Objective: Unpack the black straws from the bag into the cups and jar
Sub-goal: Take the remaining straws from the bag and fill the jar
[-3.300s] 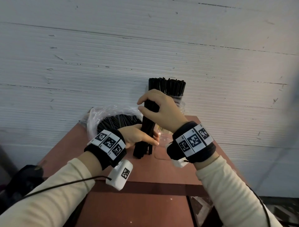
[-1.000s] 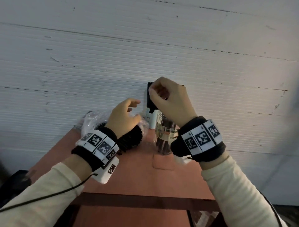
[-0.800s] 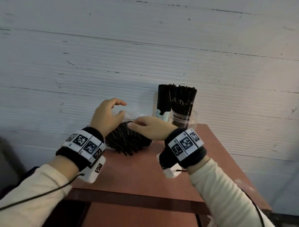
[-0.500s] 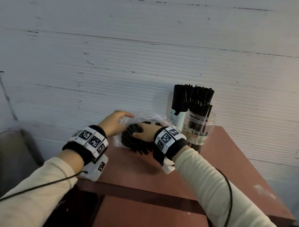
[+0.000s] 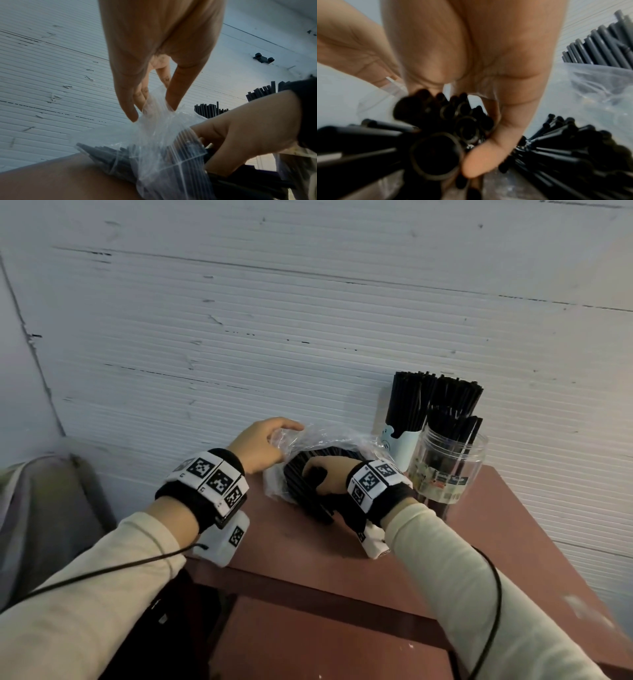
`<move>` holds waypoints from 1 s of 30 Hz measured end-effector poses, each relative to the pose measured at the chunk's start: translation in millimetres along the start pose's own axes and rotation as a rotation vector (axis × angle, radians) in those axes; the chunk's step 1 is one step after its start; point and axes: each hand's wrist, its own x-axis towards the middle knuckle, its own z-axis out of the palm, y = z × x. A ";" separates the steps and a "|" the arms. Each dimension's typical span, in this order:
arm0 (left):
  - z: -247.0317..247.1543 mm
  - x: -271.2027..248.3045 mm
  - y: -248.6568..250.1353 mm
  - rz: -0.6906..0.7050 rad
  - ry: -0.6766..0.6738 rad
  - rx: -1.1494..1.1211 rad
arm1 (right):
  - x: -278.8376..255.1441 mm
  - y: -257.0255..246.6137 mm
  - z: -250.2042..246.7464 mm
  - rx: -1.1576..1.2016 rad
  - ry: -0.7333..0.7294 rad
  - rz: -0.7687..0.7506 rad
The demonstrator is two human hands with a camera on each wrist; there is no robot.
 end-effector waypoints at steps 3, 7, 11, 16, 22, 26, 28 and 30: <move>-1.4 0.9 -3.8 0.015 -0.010 -0.026 | -2.2 4.5 -1.7 0.039 0.064 -0.009; -2.6 1.1 -9.0 0.010 -0.015 -0.086 | -4.9 9.2 -6.7 0.208 0.143 -0.002; -2.8 1.8 -11.8 0.004 0.008 -0.117 | -14.7 12.4 -11.5 0.330 0.147 -0.009; -1.7 -0.5 -11.9 0.010 0.015 -0.101 | -33.3 19.8 -17.6 0.433 0.128 -0.007; 6.3 -5.4 -6.7 0.019 0.197 -0.047 | -70.3 34.4 -30.6 0.531 0.091 -0.030; 19.4 -11.4 14.0 0.247 0.258 0.096 | -97.1 41.2 -37.8 0.515 0.066 -0.070; 31.5 -10.0 25.9 0.306 0.069 0.182 | -108.1 43.2 -40.4 0.482 0.063 -0.085; 48.0 -5.0 35.6 0.329 -0.122 0.293 | -119.3 43.0 -42.8 0.450 0.071 -0.093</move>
